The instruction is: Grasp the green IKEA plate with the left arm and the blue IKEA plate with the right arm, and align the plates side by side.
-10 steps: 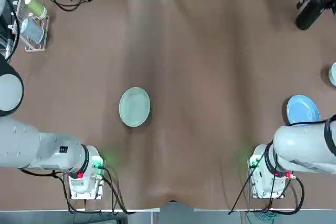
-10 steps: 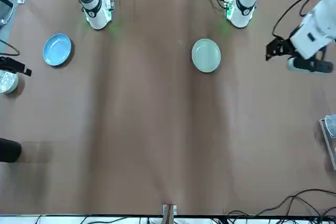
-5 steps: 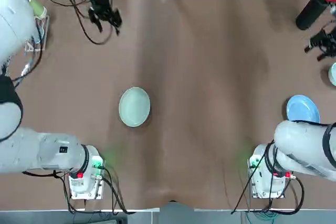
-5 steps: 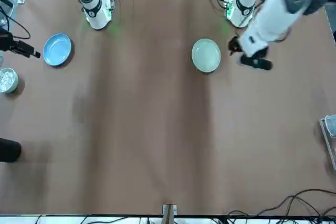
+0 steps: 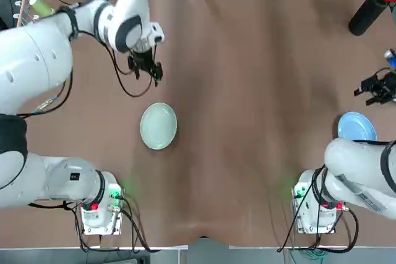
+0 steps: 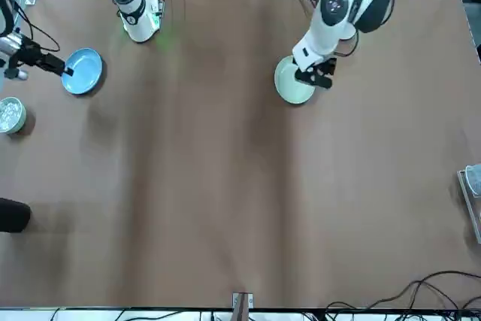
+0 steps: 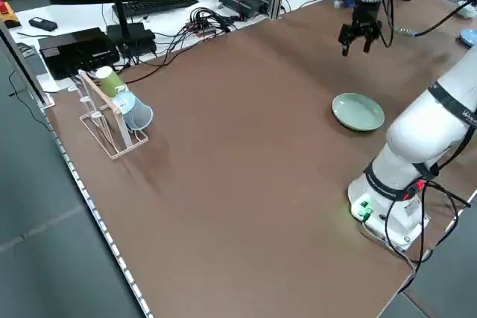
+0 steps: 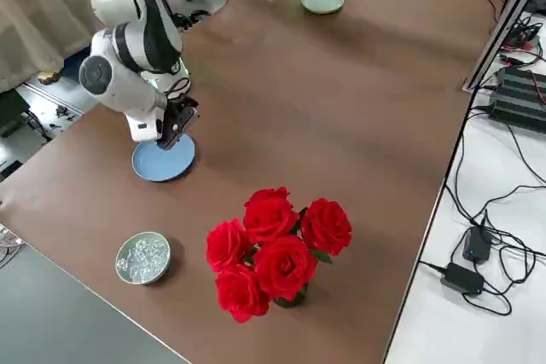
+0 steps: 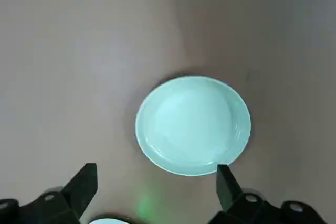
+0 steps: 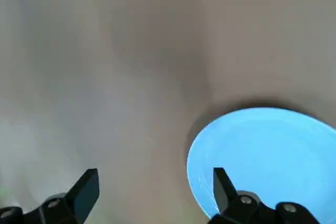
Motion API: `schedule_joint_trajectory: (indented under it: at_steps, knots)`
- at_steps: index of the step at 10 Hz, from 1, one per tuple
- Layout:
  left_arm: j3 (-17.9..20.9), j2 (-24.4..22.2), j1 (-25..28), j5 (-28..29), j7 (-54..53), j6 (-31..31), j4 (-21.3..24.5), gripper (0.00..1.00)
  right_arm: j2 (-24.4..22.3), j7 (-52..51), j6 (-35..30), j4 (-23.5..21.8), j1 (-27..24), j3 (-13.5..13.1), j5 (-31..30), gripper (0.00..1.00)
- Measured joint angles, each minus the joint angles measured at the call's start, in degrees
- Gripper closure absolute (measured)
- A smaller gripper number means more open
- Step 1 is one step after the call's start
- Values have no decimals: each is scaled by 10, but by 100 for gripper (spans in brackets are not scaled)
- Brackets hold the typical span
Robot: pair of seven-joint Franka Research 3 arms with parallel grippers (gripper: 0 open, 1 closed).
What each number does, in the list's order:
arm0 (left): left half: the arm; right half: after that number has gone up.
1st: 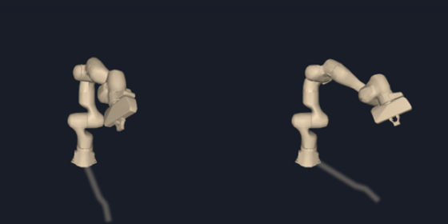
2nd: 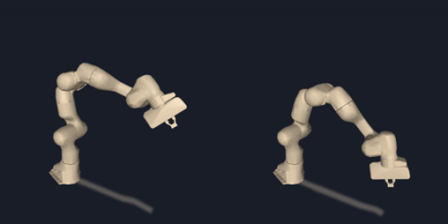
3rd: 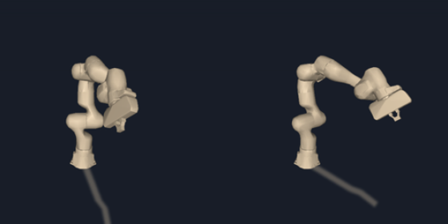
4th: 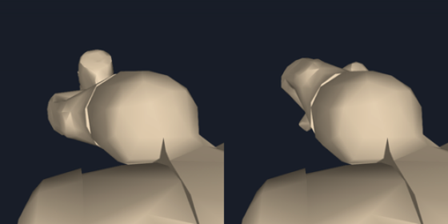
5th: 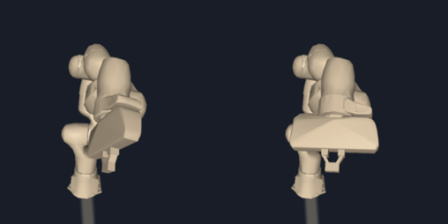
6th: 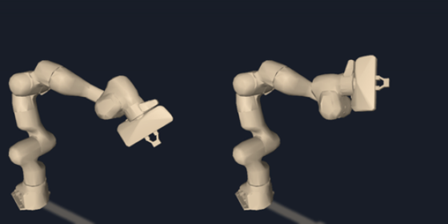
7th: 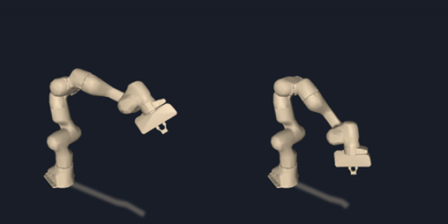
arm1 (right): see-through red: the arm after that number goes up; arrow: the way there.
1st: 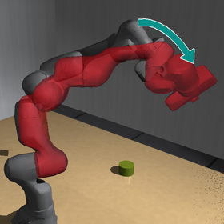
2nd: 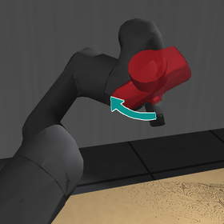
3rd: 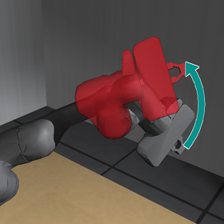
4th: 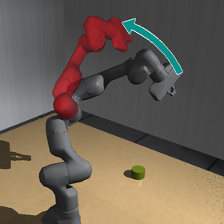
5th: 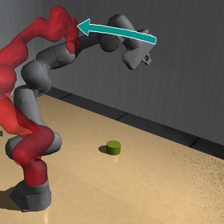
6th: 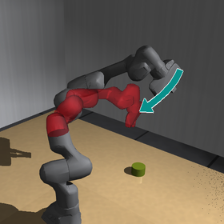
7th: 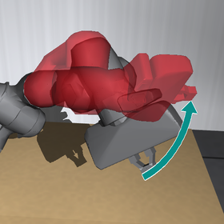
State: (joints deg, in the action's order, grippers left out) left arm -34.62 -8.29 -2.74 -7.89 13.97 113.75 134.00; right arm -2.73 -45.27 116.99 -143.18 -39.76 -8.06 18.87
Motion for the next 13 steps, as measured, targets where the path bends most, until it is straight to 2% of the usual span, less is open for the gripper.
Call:
schedule_joint_trajectory:
  at_steps: [2,4,6,10,13]
  knots:
    - [-33,22,-1,-7,4,37,29,0,57,-75,43,-17,-24,0,39,4]
    - [-43,59,-2,-7,23,63,30,0,129,-143,85,-19,-47,0,71,4]
    - [-48,86,-2,-7,31,72,31,0,179,-193,96,-17,-51,0,116,4]
    - [-67,138,-14,-2,60,124,49,0,192,-217,92,-13,-53,4,149,4]
    - [-68,183,-23,66,120,152,57,1,194,-225,91,-13,-38,16,195,4]
